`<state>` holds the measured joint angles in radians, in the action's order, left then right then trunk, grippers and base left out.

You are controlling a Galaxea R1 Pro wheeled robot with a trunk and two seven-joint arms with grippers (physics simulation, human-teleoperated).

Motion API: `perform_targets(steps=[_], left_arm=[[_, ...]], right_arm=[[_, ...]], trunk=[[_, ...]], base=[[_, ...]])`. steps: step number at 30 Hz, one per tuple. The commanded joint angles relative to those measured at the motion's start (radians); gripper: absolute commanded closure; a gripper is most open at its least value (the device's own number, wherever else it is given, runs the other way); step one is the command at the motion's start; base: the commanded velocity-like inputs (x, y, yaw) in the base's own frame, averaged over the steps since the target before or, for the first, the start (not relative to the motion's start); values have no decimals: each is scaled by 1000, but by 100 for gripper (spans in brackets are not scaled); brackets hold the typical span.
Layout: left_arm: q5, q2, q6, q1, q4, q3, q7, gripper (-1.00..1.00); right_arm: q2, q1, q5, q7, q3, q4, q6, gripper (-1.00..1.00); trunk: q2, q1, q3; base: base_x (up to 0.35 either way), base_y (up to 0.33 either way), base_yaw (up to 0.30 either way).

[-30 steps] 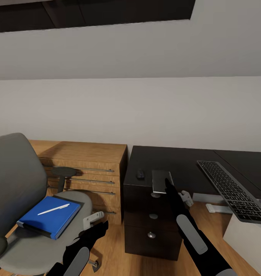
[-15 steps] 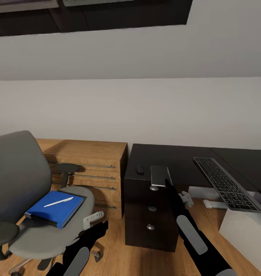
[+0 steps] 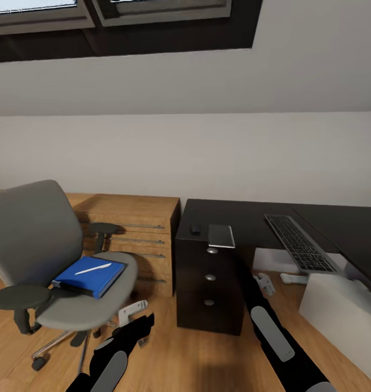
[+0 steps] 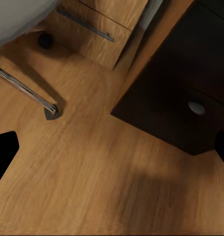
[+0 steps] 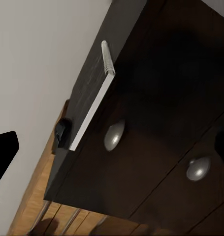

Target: In the bedroom, organize the workspace by keeping the computer under the desk, ensuring the monitor is on the desk, placing the keyboard on the desk next to the monitor, placing the mouse on the desk next to the keyboard, moving the folder from the swivel chair onto the desk next to the mouse, stacking the notebook on top of the folder with the pen on top of the notebook, and positioning the swivel chair next to the desk.

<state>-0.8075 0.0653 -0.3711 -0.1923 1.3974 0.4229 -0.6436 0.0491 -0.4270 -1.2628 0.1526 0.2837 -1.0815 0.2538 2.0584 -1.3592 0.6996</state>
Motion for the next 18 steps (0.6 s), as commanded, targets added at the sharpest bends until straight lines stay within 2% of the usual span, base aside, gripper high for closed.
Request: perform_targets(steps=[1,5,9,10,14,15,16,18], left_arm=[[-5,0,-2,-1,2,3,-8,-100],[-5,-1,-9,-1,0,4,-8,-100],[-6,-2,-11,-1,0,9,-8,-100],[-4,-2,-9,-1,0,30,-10,-100],[-5,-4,-6,-1,-6,66,-17,-100],[-4,-6,-5,-1,-6,82,-19,-100],[-4,-7,-5,-1,-7,94,-20,-100],[-5,-8,-4,-1,-8,144,-23,-100]], right_arm=[[2,-1,-9,5,5,0,9,-100],[2,-1,-4,7,13,16,10,-100],[2,-1,20,2,28,101,11,-100],[3,-1,74,2,51,149,12,-100],[4,0,148,0,68,236,14,-100],[3,0,187,-1,83,275,16,-100],[3,0,209,-1,92,294,17,-100],[3,0,303,2,121,369,20,-100]], trunk=[[1,1,1],[1,1,1],[-13,8,-5],[-20,12,-8],[-48,27,-21],[-55,31,-24],[-62,35,-27],[-76,43,-33]], base=[[-226,-226,0],[-70,-96,0],[-18,-25,0],[-4,-5,0],[-2,-2,0],[0,0,0],[0,0,0],[0,0,0]])
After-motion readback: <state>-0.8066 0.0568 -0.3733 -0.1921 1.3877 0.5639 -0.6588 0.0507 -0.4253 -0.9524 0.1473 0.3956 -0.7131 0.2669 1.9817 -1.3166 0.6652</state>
